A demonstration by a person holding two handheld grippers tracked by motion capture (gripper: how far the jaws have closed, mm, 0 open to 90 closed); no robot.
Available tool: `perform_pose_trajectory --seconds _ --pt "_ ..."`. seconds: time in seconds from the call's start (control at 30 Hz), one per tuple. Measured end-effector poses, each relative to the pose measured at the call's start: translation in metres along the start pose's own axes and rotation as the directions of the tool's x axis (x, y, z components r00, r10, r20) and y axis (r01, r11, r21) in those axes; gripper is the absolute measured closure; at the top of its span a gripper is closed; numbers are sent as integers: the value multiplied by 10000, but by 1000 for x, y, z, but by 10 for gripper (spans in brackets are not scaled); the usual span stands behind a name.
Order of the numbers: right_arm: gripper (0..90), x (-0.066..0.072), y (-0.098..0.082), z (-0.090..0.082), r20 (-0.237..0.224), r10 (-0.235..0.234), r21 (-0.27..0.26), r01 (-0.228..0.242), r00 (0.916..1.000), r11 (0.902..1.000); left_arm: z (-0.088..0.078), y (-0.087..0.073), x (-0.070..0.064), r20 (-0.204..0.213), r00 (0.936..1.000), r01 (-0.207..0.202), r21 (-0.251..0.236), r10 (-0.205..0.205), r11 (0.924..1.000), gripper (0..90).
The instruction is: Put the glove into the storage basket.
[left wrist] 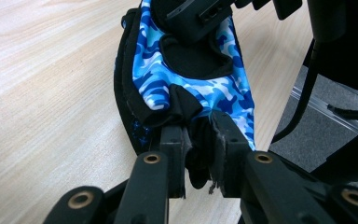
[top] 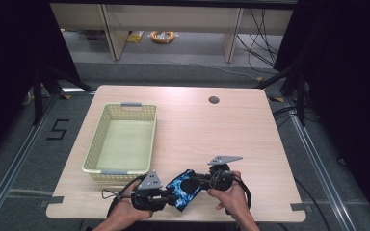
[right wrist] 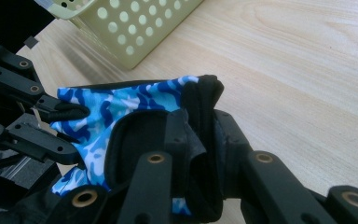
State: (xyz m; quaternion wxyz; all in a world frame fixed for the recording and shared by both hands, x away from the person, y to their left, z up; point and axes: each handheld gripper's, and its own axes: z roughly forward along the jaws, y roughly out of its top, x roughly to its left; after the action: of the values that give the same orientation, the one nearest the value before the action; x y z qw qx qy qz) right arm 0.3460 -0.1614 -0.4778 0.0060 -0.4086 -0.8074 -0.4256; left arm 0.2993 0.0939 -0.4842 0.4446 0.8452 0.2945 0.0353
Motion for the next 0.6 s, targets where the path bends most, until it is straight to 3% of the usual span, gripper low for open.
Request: perform_pose_trajectory --seconds 0.07,0.23,0.3,0.43,0.5,0.53,0.6 --pt "778 2 0 1 -189 249 52 -248 9995 9997 0 1 -1 81 10000 51 -143 -50 9999 762" --pt "778 1 5 -3 -244 -21 -68 19 9997 10000 -4 5 -2 46 9997 259 -201 -258 9995 763" --pt "778 3 6 -5 -320 184 -90 -187 9993 9998 -5 8 -2 51 9998 197 -254 -196 9995 763" --pt "778 3 10 -10 -317 161 -289 -170 9994 9994 -9 13 -2 5 9999 -173 -208 173 9996 761" --pt "778 5 12 -12 -358 179 -327 -191 9992 9993 -11 15 -2 -18 10000 10 -228 -11 9997 761" --pt "778 4 14 -13 -360 -138 -464 122 9993 9989 -15 18 -1 -64 9999 -150 -278 148 9995 761" --pt "778 9 16 -15 -375 126 -465 -144 9992 9988 -17 19 -2 10 10000 43 -337 -43 9994 761"
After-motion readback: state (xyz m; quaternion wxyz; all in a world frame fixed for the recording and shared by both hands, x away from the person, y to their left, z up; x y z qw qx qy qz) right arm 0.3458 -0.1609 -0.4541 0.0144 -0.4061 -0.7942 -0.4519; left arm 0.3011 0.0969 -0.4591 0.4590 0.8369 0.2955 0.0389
